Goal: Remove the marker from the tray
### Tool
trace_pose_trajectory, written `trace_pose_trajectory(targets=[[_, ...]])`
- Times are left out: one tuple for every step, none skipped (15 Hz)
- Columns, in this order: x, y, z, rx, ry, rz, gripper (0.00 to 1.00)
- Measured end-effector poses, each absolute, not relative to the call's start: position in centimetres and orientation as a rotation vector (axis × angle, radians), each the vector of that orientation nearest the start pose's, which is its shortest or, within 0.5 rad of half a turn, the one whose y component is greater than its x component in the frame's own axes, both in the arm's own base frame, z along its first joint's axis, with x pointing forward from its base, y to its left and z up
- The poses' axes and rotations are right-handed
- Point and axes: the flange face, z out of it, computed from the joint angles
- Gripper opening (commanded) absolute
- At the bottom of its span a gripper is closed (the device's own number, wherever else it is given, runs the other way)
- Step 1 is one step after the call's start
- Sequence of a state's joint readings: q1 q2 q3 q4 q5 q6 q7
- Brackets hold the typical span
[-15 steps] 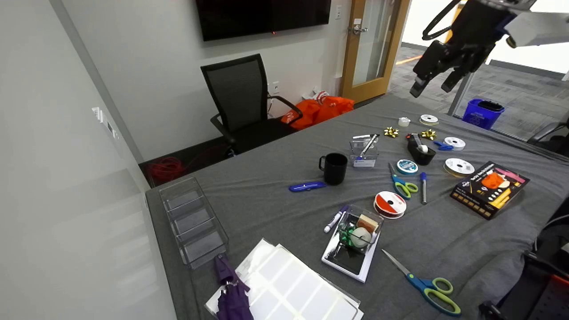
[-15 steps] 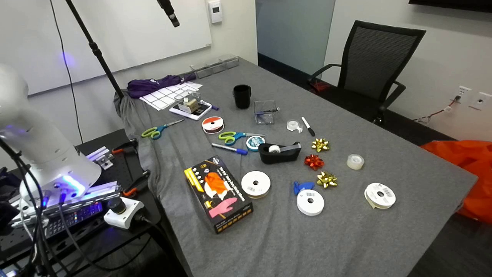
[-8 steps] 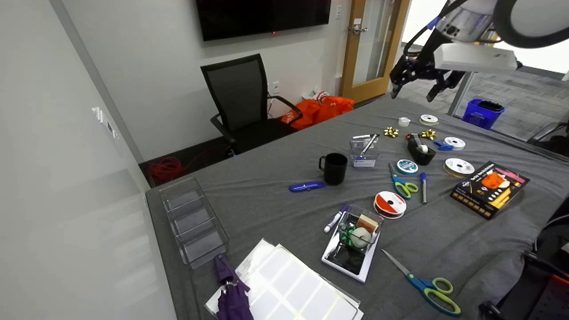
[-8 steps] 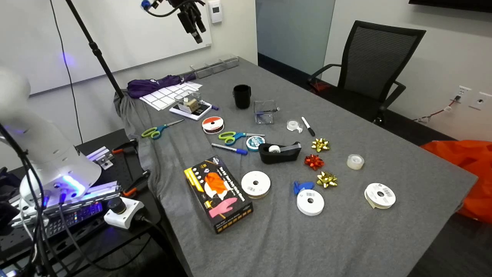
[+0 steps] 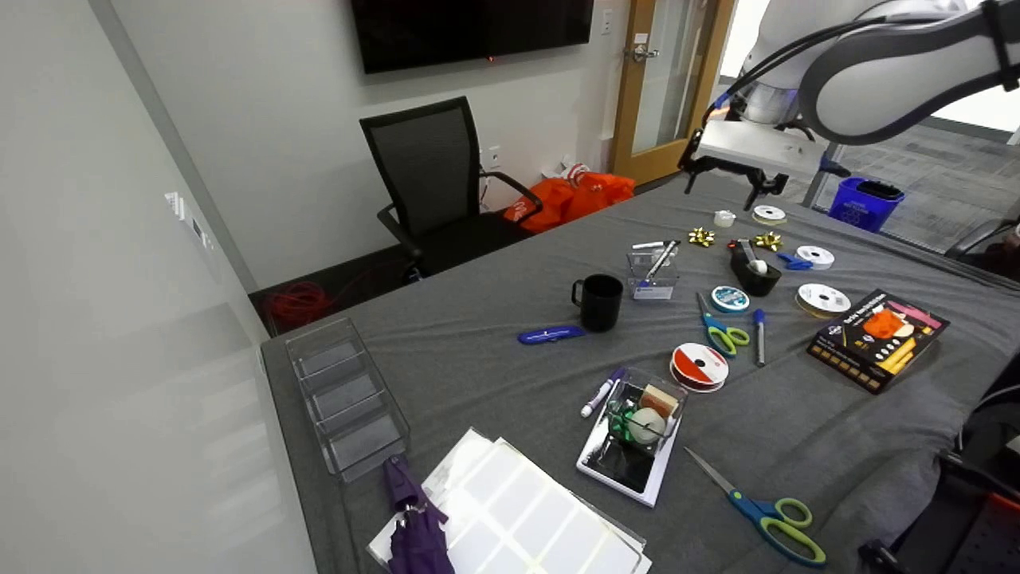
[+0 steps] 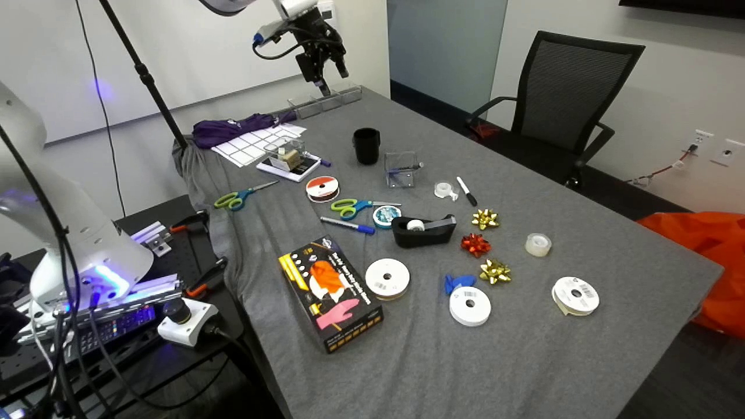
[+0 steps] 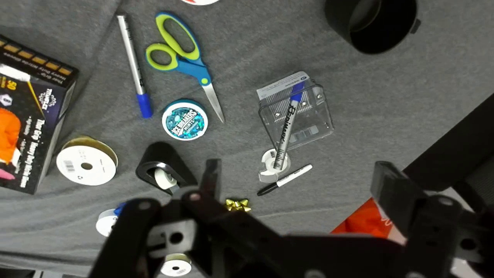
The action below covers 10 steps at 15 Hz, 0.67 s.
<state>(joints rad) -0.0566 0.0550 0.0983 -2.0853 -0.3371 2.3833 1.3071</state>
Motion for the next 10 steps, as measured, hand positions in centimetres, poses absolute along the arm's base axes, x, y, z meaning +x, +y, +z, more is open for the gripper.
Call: trace_pose_trajectory(targets=[[58.6, 1.8, 42.1, -2.695, 1.608, -0.548, 1.00], [59.2, 1.7, 41.9, -2.683, 1.625, -0.545, 1.00], [59.5, 1.7, 41.8, -2.675, 1.634, -0.545, 1.00], [59.6, 1.8, 41.8, -2.673, 1.637, -0.545, 1.00], [59.7, 1.8, 41.8, -2.671, 1.638, -0.546, 1.00], [59.7, 1.9, 41.9, -2.670, 1.638, -0.547, 1.00], [59.7, 1.9, 41.9, -2.670, 1.638, -0.548, 1.00], [59.7, 1.9, 41.9, -2.670, 1.638, -0.548, 1.00], [59.7, 1.9, 41.9, -2.669, 1.639, -0.548, 1.00], [59.7, 1.8, 41.8, -2.669, 1.641, -0.548, 1.00]])
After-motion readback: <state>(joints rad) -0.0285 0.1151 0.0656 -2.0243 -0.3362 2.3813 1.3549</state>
